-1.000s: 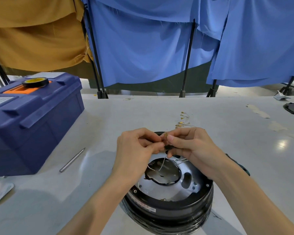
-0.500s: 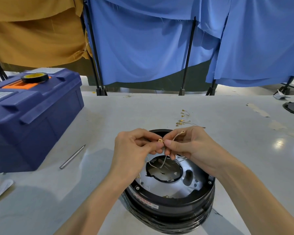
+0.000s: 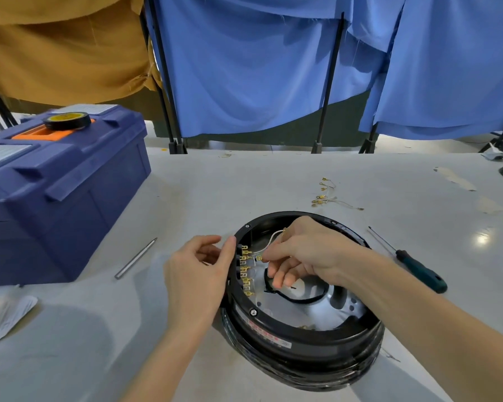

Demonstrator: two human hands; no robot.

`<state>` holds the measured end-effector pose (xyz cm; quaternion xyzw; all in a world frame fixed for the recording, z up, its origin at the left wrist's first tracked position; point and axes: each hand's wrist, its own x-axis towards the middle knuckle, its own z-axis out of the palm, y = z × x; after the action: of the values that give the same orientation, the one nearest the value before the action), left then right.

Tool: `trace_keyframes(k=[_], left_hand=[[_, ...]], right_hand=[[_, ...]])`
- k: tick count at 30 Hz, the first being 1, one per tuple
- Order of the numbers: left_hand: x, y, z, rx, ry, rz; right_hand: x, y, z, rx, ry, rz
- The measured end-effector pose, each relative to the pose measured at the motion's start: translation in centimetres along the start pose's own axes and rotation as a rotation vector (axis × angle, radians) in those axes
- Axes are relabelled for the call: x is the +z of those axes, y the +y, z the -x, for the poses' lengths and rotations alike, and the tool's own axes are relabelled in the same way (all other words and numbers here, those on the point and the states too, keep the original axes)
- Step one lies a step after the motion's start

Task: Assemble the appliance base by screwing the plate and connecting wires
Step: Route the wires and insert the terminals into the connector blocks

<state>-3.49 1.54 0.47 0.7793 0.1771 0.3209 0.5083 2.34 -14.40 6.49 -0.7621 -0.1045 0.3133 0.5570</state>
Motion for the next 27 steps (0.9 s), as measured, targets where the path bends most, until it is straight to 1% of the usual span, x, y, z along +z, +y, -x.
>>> trace_keyframes(k=[4, 9, 15, 24, 27], left_hand=[[0.1, -0.1, 0.6, 0.087, 0.102, -0.082], [0.1, -0.3, 0.8, 0.046, 0.146, -0.064], [0.0, -0.2, 1.5, 0.078, 0.134, -0.009], [0.2, -0.3, 1.7, 0.094, 0.164, -0.035], [0.3, -0.4, 1.7, 0.097, 0.172, -0.042]], right_hand=[[0.9, -0.1, -0.8, 0.031, -0.01, 0.022], [1.4, 0.1, -1.1, 0.053, -0.007, -0.016], [1.8, 0.2, -1.1, 0.066, -0.012, -0.084], [1.8, 0.2, -0.9, 0.09, 0.053, -0.135], [1.9, 0.1, -0.8, 0.09, 0.045, -0.149]])
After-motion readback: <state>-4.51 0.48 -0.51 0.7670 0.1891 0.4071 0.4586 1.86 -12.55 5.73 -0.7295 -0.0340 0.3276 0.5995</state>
